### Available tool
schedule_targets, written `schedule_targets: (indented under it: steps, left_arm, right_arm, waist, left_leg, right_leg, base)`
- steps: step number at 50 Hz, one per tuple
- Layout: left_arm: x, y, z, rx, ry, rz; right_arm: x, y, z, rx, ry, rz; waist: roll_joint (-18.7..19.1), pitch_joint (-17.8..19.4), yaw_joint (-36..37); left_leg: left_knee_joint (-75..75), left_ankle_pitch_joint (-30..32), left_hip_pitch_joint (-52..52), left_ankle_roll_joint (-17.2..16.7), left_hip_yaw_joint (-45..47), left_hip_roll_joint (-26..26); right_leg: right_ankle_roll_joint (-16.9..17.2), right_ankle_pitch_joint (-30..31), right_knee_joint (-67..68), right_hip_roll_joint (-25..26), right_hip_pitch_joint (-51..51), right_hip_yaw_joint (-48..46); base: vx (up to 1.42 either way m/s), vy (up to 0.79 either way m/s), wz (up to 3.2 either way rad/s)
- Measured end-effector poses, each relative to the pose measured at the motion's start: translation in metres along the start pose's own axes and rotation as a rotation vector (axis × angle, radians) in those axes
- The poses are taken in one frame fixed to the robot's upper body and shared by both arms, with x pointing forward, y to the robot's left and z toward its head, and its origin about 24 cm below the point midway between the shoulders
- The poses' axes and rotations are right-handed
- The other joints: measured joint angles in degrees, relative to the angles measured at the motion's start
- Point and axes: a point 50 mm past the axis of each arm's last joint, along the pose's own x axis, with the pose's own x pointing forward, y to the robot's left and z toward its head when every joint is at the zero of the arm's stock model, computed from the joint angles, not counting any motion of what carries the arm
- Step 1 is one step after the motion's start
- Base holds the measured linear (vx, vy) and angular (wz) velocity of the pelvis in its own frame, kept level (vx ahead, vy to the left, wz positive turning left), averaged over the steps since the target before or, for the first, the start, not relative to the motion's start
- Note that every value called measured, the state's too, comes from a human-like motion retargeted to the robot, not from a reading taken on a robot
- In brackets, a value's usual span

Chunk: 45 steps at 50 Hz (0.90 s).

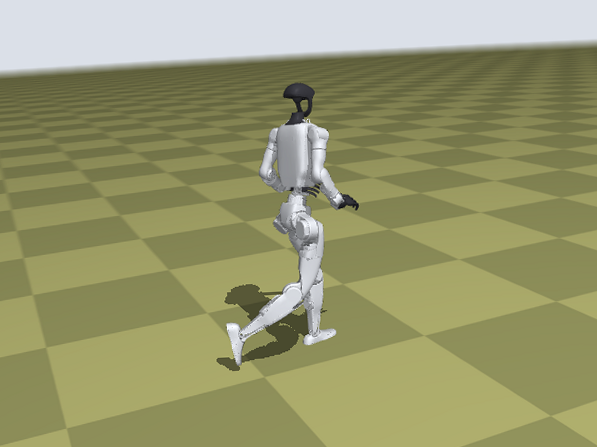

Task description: Walk run

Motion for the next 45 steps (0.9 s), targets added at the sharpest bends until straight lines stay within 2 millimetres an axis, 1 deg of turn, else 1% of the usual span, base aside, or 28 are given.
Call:
schedule_targets:
  steps: [2,3,5,7,8,10,12,14,15,16,17,18,19,20,22,23,25,28,30,32,33,34,35,37,38,40,42,45]
  left_arm:
    - [0.03,-0.017,0.014,-0.132,-0.106,-0.078]
    - [0.044,-0.024,0.024,-0.191,-0.165,-0.1]
    - [0.065,-0.028,0.056,-0.206,-0.309,-0.119]
    - [0.062,-0.009,0.085,-0.016,-0.403,-0.111]
    - [0.058,-0.005,0.094,0.077,-0.415,-0.109]
    - [0.053,-0.003,0.098,0.189,-0.388,-0.07]
    - [0.054,-0.012,0.09,0.166,-0.342,-0.084]
    - [0.052,-0.021,0.074,0.066,-0.278,-0.114]
    - [0.05,-0.025,0.063,0.007,-0.241,-0.118]
    - [0.047,-0.031,0.05,-0.038,-0.189,-0.101]
    - [0.042,-0.036,0.035,-0.075,-0.133,-0.085]
    - [0.032,-0.04,0.02,-0.091,-0.07,-0.066]
    - [0.021,-0.047,0.008,-0.097,-0.01,-0.073]
    - [0.007,-0.057,-0.003,-0.098,0.048,-0.093]
    - [-0.01,-0.073,-0.01,-0.102,0.107,-0.175]
    - [-0.017,-0.075,-0.01,-0.094,0.115,-0.206]
    - [-0.026,-0.07,-0.004,-0.073,0.092,-0.191]
    - [-0.036,-0.052,0.011,-0.042,0.021,-0.01]
    - [-0.029,-0.041,0.023,-0.037,-0.069,0.109]
    - [-0.012,-0.027,0.034,-0.014,-0.16,0.151]
    - [-0.002,-0.021,0.037,0.003,-0.187,0.14]
    - [0.009,-0.017,0.04,0.022,-0.208,0.113]
    - [0.02,-0.014,0.043,0.042,-0.225,0.078]
    - [0.032,-0.003,0.05,0.099,-0.279,0.011]
    - [0.035,-0.002,0.053,0.103,-0.305,-0.031]
    - [0.046,-0.007,0.057,0.085,-0.33,-0.12]
    - [0.05,-0.001,0.068,0.11,-0.361,-0.175]
    - [0.055,-0.01,0.081,0.122,-0.398,-0.201]
  right_arm:
    - [-0.045,0.022,-0.022,-0.015,0.213,0.113]
    - [-0.062,0.033,-0.017,0.056,0.267,0.157]
    - [-0.078,0.025,-0.02,0.209,0.328,0.092]
    - [-0.08,0.002,-0.026,0.27,0.353,-0.114]
    - [-0.083,-0.01,-0.03,0.272,0.366,-0.209]
    - [-0.087,-0.027,-0.033,0.24,0.368,-0.357]
    - [-0.078,-0.04,-0.034,0.174,0.321,-0.443]
    - [-0.05,-0.044,-0.028,0.15,0.205,-0.465]
    - [-0.031,-0.044,-0.021,0.151,0.133,-0.456]
    - [-0.015,-0.043,-0.015,0.168,0.072,-0.433]
    - [0.0,-0.043,-0.007,0.182,0.005,-0.405]
    - [0.013,-0.043,0.001,0.193,-0.072,-0.368]
    - [0.023,-0.045,0.005,0.171,-0.127,-0.338]
    - [0.03,-0.047,0.007,0.133,-0.168,-0.311]
    - [0.043,-0.046,0.015,0.013,-0.242,-0.252]
    - [0.046,-0.046,0.016,-0.053,-0.267,-0.22]
    - [0.049,-0.042,0.022,-0.153,-0.311,-0.148]
    - [0.05,-0.047,0.033,-0.209,-0.345,-0.182]
    - [0.047,-0.053,0.034,-0.199,-0.322,-0.272]
    - [0.037,-0.054,0.023,-0.187,-0.257,-0.319]
    - [0.029,-0.05,0.014,-0.188,-0.202,-0.307]
    - [0.018,-0.043,0.002,-0.195,-0.135,-0.261]
    - [0.005,-0.035,-0.01,-0.201,-0.061,-0.196]
    - [-0.024,-0.005,-0.028,-0.179,0.116,-0.013]
    - [-0.05,0.012,-0.036,-0.158,0.233,0.086]
    - [-0.088,0.033,-0.038,-0.037,0.367,0.232]
    - [-0.096,0.021,-0.044,0.036,0.369,0.187]
    - [-0.105,-0.018,-0.056,-0.048,0.334,-0.024]
  waist:
    - [1.1,1.0,0.1]
    - [2.4,-1.4,-3.6]
    - [2.4,-6.6,-10.9]
    - [4.9,-6.4,-17.7]
    - [6.3,-5.6,-21.2]
    - [8.4,-3.5,-28.0]
    - [7.2,-1.7,-31.9]
    - [3.5,-0.1,-31.9]
    - [1.0,0.2,-31.5]
    - [-1.1,0.4,-30.8]
    - [-2.9,0.1,-29.3]
    - [-3.8,-1.1,-26.0]
    - [-4.0,-0.4,-23.9]
    - [-3.9,1.2,-22.4]
    - [-5.0,0.3,-14.3]
    - [-4.0,0.2,-11.8]
    - [-3.3,0.2,-7.0]
    - [-4.2,1.8,1.1]
    - [-4.8,2.9,5.2]
    - [-4.8,3.4,5.9]
    - [-3.3,3.2,5.8]
    - [-1.9,3.3,5.1]
    - [-0.6,3.4,4.1]
    - [0.7,3.4,-1.2]
    - [1.9,3.6,-2.7]
    - [3.6,0.4,-10.5]
    - [3.3,-2.5,-18.1]
    - [6.0,-2.5,-25.5]
  left_leg:
    - [8.2,-8.4,5.9,-1.8,2.3,2.3]
    - [7.1,-11.7,9.7,-2.4,1.9,2.3]
    - [0.0,-12.0,15.7,-3.6,2.8,-2.3]
    - [-10.0,-3.7,25.8,-6.2,2.9,-4.5]
    - [-13.6,3.6,30.7,-8.8,1.8,-4.5]
    - [-18.0,23.0,37.7,-15.1,-1.3,-3.9]
    - [-18.1,34.6,43.0,-18.3,5.2,-2.5]
    - [-13.0,38.0,45.9,-16.8,5.2,-6.9]
    - [-9.2,37.2,46.5,-16.8,6.0,-9.5]
    - [-2.8,34.6,46.3,-15.9,10.6,-9.1]
    - [3.0,32.3,45.6,-14.8,15.4,-9.0]
    - [7.3,30.4,44.0,-13.3,20.5,-9.3]
    - [14.0,28.0,40.5,-12.7,19.4,-9.1]
    - [21.8,25.3,36.1,-12.5,15.1,-8.6]
    - [26.3,19.5,25.3,-12.5,14.6,-8.4]
    - [26.9,15.7,20.4,-11.0,14.4,-5.6]
    - [19.6,11.2,13.1,-8.2,16.6,-2.4]
    - [-1.4,7.4,6.9,-7.7,17.3,-2.0]
    - [-15.7,5.2,5.1,-8.8,15.6,-3.2]
    - [-21.8,5.4,2.7,-9.0,13.1,-2.8]
    - [-21.6,6.9,1.9,-9.0,10.8,-1.9]
    - [-17.8,6.7,1.0,-3.6,8.1,-2.7]
    - [-12.3,5.8,0.0,4.4,5.4,-4.4]
    - [4.5,-2.2,-0.8,-0.9,1.7,1.5]
    - [7.1,-7.1,3.8,-1.2,2.6,2.7]
    - [4.0,-11.4,12.0,-2.8,-0.5,0.1]
    - [-5.0,-7.0,20.5,-5.4,3.1,-2.1]
    - [-16.4,14.1,35.3,-12.1,1.7,-3.3]
  right_leg:
    - [-1.0,-7.8,18.3,-2.9,-10.0,5.1]
    - [-2.7,-12.1,23.2,-5.0,-16.4,3.6]
    - [-5.3,-19.9,25.6,-9.8,-30.2,5.2]
    - [-8.9,-25.5,17.2,-12.7,-37.1,1.6]
    - [-10.0,-27.4,11.1,-13.7,-39.0,-1.0]
    - [-9.0,-28.5,-5.5,-12.1,-41.2,-1.6]
    - [-6.1,-31.5,-20.1,-11.4,-40.5,3.4]
    - [-7.7,-31.7,-26.0,-12.0,-39.5,9.4]
    - [-8.6,-29.8,-26.4,-12.8,-39.4,13.4]
    - [-11.6,-25.2,-23.7,-13.1,-38.5,16.6]
    - [-13.7,-25.0,-19.0,-13.2,-38.2,19.2]
    - [-14.0,-33.5,-10.5,-12.9,-39.5,20.7]
    - [-12.9,-38.9,-6.2,-14.7,-37.0,20.2]
    - [-11.3,-42.8,-4.1,-17.5,-32.7,18.7]
    - [-9.8,-46.0,-9.7,-15.5,-23.2,19.1]
    - [-8.6,-45.3,-13.5,-14.3,-18.4,16.1]
    - [-6.7,-37.6,-22.8,-10.0,-9.0,12.5]
    - [0.8,-10.8,-31.6,-7.0,1.2,13.4]
    - [5.1,0.6,-33.7,-7.0,6.5,6.0]
    - [4.4,6.2,-29.1,-6.2,8.1,5.8]
    - [2.2,6.3,-25.1,-4.2,8.0,4.3]
    - [0.5,5.1,-19.5,-3.5,7.2,2.1]
    - [-0.9,3.3,-13.2,-3.3,6.0,-0.4]
    - [-1.5,-2.4,1.8,-1.9,-1.0,0.9]
    - [-1.2,-6.1,9.2,-0.7,-5.5,4.6]
    - [-1.6,-16.2,19.6,-2.7,-18.2,5.9]
    - [-3.1,-24.0,19.8,-8.3,-29.6,6.8]
    - [-8.2,-30.3,4.5,-12.8,-35.6,-1.1]
  base:
    - [2.72,-0.27,-0.2]
    - [2.64,-0.23,-0.23]
    - [2.25,-0.23,0.03]
    - [1.59,-0.19,0.65]
    - [2.16,-0.39,1.1]
    - [2.44,-0.53,1.13]
    - [1.97,-0.45,0.45]
    - [1.67,-0.35,-0.71]
    - [1.74,-0.3,-0.86]
    - [2.17,-0.38,-0.87]
    - [2.86,-0.49,-1.16]
    - [3.01,-0.32,-0.94]
    - [3.02,-0.12,-0.17]
    - [2.5,-0.03,0.21]
    - [2.2,-0.07,-0.08]
    - [2.24,-0.09,0.1]
    - [1.96,-0.19,-0.26]
    - [1.94,-0.32,-1.02]
    - [1.64,-0.28,-0.68]
    - [1.78,-0.25,0.12]
    - [2.01,-0.25,0.66]
    - [2.17,-0.29,0.96]
    - [2.07,-0.37,1.09]
    - [1.96,-0.39,0.68]
    - [2.44,-0.38,0.19]
    - [2.8,-0.43,0.34]
    - [2.16,-0.37,0.35]
    - [3.1,-0.56,0.7]
